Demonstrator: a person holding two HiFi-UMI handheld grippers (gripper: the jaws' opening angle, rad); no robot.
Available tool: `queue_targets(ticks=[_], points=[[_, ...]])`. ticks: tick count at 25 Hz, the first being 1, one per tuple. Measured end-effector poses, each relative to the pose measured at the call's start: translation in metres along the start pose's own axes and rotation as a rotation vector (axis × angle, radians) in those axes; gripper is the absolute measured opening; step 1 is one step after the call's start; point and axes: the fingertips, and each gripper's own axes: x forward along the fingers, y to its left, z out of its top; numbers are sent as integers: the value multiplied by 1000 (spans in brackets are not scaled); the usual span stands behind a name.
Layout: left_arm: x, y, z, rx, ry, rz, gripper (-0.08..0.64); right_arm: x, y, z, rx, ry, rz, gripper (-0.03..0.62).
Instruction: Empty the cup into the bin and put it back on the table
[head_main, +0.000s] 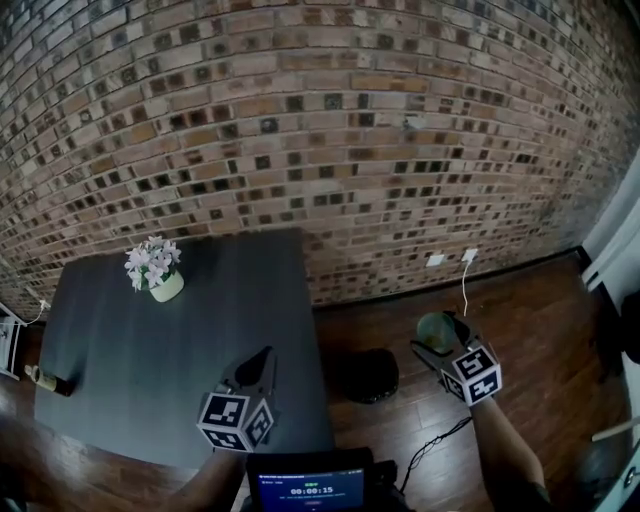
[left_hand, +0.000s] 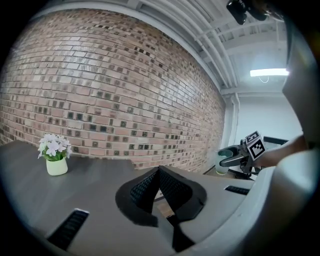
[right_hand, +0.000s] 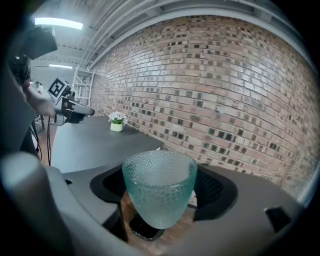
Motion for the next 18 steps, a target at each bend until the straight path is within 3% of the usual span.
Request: queue_targets(ticks=[18], points=[[6,21,8,-29,-32,32,0,12,-55,13,-217,112,-100,394]])
